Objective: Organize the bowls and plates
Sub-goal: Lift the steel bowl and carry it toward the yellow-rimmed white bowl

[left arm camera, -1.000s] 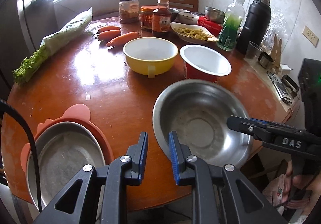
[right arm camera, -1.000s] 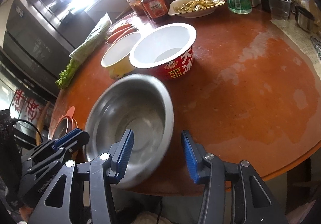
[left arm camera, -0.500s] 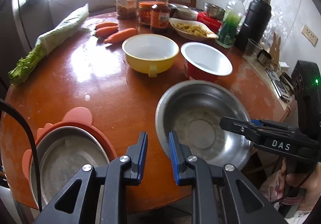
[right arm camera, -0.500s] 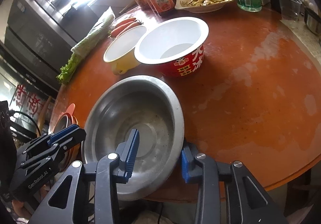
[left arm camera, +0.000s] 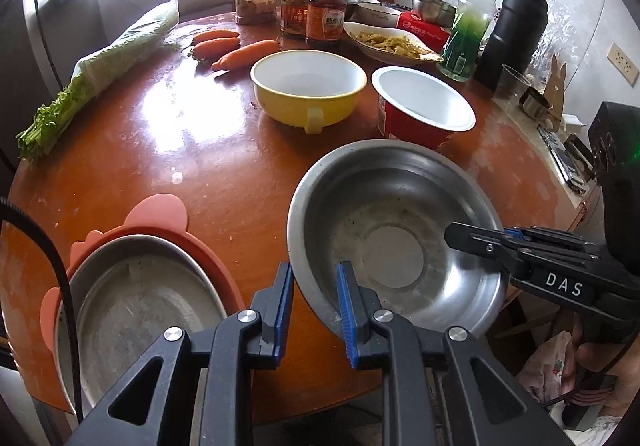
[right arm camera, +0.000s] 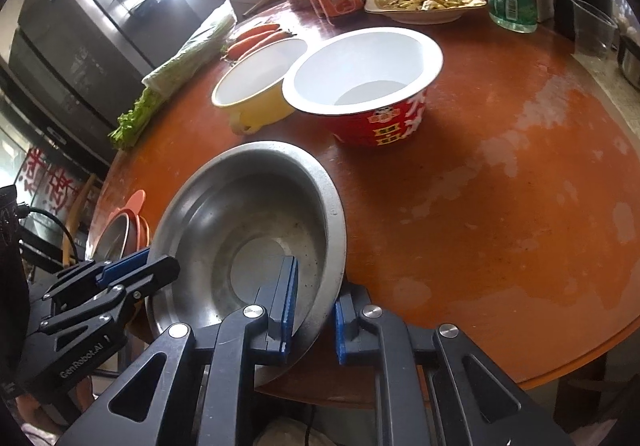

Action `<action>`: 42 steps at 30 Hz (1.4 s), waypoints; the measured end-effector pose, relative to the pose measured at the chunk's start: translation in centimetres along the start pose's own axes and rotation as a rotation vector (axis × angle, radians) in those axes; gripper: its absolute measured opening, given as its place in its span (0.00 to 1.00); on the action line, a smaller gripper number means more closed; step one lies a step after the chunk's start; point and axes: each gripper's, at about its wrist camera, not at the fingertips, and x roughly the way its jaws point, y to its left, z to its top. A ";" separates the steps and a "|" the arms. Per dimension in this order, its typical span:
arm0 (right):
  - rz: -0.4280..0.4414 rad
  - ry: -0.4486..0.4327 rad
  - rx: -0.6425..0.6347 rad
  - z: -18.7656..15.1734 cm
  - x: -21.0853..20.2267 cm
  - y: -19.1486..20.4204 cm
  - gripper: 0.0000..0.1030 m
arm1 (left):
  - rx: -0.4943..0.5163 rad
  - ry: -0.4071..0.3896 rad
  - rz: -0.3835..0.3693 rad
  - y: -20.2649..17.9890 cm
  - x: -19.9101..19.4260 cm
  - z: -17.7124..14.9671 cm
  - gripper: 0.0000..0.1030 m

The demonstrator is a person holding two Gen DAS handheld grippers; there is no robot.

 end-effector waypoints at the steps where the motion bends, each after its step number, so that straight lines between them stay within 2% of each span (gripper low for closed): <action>1: 0.004 0.002 0.000 0.0 0.1 0.1 0.16 | -0.003 0.001 0.000 0.1 0.0 -0.1 0.21; 4: 0.010 0.008 -0.005 0.0 0.3 0.4 0.16 | -0.017 0.001 -0.004 0.6 -0.3 -0.2 0.21; 8: 0.015 0.014 -0.019 -0.1 0.6 1.1 0.16 | -0.015 0.000 0.028 0.9 -0.7 -0.6 0.21; 16: 0.013 0.010 -0.018 -0.1 0.9 1.9 0.16 | -0.029 -0.011 0.024 1.8 -1.1 -1.0 0.21; 18: -0.010 -0.003 -0.016 -0.1 0.7 1.8 0.17 | -0.028 -0.021 0.026 1.8 -1.2 -1.0 0.22; 20: -0.072 -0.023 -0.026 0.0 0.2 1.7 0.22 | -0.023 -0.047 0.034 1.8 -1.8 -1.1 0.21; 22: -0.075 -0.030 0.000 0.1 -0.2 1.3 0.27 | -0.025 -0.081 0.050 1.8 -2.5 -1.2 0.22; 24: -0.066 -0.053 0.043 0.2 -0.8 0.8 0.44 | -0.037 -0.109 0.053 2.1 -3.2 -1.2 0.22; 25: -0.066 -0.068 0.058 0.2 -1.2 0.5 0.46 | -0.044 -0.115 0.052 2.3 -3.4 -1.1 0.22; 31: -0.096 -0.143 0.081 0.4 -3.4 -0.1 0.53 | -0.085 -0.195 0.032 2.9 -5.2 -0.6 0.22; 36: -0.105 -0.210 0.069 0.9 -5.8 0.3 0.53 | -0.045 -0.243 0.051 2.1 -6.2 1.0 0.22; 42: -0.016 -0.243 0.000 3.2 -6.5 3.0 0.53 | -0.003 -0.244 0.018 1.3 -6.3 4.3 0.22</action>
